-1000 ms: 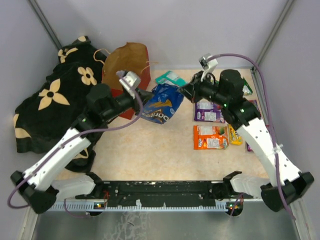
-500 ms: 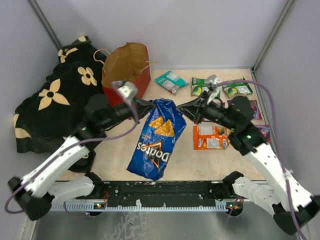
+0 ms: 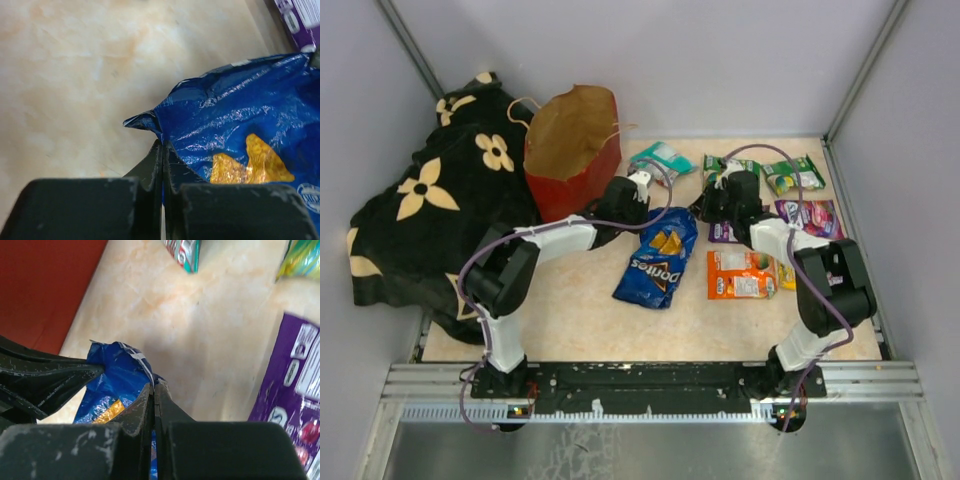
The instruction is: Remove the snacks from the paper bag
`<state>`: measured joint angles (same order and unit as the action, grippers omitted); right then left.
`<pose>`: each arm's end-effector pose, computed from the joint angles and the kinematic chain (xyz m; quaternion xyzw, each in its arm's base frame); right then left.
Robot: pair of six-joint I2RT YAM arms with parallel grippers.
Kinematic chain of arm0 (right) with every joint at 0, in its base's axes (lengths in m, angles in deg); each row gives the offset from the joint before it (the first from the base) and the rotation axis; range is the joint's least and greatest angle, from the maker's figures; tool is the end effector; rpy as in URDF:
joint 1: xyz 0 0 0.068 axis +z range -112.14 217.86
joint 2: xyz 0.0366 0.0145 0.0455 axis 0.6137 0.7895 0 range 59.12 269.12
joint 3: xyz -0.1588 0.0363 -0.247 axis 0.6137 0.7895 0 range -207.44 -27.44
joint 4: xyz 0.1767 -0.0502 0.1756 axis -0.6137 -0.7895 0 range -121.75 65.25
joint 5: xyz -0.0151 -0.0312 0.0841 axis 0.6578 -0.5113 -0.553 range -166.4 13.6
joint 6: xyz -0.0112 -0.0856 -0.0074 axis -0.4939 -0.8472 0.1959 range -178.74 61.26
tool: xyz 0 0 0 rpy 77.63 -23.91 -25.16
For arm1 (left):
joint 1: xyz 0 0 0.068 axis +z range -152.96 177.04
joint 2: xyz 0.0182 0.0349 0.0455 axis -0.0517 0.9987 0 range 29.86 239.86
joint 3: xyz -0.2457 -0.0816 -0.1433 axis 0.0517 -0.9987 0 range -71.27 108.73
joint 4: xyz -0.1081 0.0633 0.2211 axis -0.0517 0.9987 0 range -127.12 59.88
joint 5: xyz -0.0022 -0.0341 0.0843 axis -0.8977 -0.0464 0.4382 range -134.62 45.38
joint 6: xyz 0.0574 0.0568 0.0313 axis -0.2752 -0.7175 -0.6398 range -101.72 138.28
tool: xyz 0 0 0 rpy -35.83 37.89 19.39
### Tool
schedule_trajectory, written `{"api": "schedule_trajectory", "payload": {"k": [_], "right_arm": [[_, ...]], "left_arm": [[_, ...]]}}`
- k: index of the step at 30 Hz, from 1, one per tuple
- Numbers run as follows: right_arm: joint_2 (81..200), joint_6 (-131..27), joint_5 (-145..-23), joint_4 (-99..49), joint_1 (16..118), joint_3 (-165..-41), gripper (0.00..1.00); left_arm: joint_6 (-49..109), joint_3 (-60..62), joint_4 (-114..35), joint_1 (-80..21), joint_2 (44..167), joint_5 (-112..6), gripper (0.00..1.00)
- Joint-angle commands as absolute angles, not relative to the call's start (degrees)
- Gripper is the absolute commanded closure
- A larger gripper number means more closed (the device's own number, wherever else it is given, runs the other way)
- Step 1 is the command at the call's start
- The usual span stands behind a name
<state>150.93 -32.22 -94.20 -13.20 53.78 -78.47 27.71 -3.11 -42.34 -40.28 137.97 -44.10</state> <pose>0.3552 0.1257 0.2198 0.0008 0.8559 0.3053 0.4175 0.3611 -0.2745 0.1950 0.2114 0.8603 -0.1804 0.4273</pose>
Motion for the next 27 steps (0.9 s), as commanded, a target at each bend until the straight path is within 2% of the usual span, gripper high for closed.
{"api": "schedule_trajectory", "payload": {"k": [1,3,4,5,6,7,8,9,10,11,12,16,19,25,27], "right_arm": [[153.2,-35.2,-91.3,-7.9,53.5,-86.4,1.00],[156.8,-36.2,-90.2,-9.9,53.5,-89.2,1.00],[158.3,-36.8,-89.8,-11.1,53.4,-90.9,1.00],[159.7,-37.5,-89.5,-12.8,53.4,-92.8,1.00],[161.3,-38.2,-89.1,-14.8,53.4,-95.1,0.95],[162.2,-38.9,-89.4,-17.0,53.3,-96.9,0.85],[162.7,-39.6,-90.3,-18.6,53.3,-98.5,0.66],[162.3,-39.8,-91.2,-19.4,53.3,-98.4,0.46],[161.1,-39.5,-91.5,-19.2,53.4,-97.1,0.26],[158.9,-38.8,-90.9,-18.5,53.5,-94.8,0.18],[156.3,-38.0,-89.5,-17.9,53.6,-92.1,0.13],[141.9,-31.0,-82.2,-16.3,53.8,-79.1,0.08],[133.6,-25.9,-84.1,-13.4,54.5,-68.8,0.10],[123.0,-24.6,-88.7,-9.8,62.5,-55.4,0.32],[122.6,-22.4,-91.4,-7.8,63.2,-52.2,0.44]], "left_arm": [[28.5,1.5,-46.8,-38.4,139.4,-36.4,1.00],[28.4,2.1,-46.6,-37.6,140.2,-34.3,0.99],[28.3,2.5,-46.5,-37.3,140.5,-33.7,0.96],[28.3,2.9,-46.1,-36.9,140.5,-33.2,0.88],[28.0,3.0,-45.5,-36.7,140.2,-33.5,0.74],[27.6,2.9,-44.9,-36.6,139.5,-34.0,0.56],[27.3,2.4,-44.5,-36.6,138.2,-34.5,0.35],[26.9,1.4,-44.4,-36.7,136.6,-35.5,0.20],[26.3,0.1,-44.4,-36.7,134.8,-37.3,0.11],[26.3,-1.6,-44.4,-36.9,132.6,-38.8,0.02],[26.5,-3.3,-44.2,-37.3,130.4,-39.6,0.01],[29.4,-11.9,-44.2,-40.4,120.9,-40.4,0.00],[31.4,-18.5,-46.1,-42.7,115.6,-41.7,0.00],[33.4,-29.0,-56.0,-46.3,112.3,-49.7,0.05],[34.4,-29.4,-57.2,-46.5,113.9,-50.5,0.08]]}}
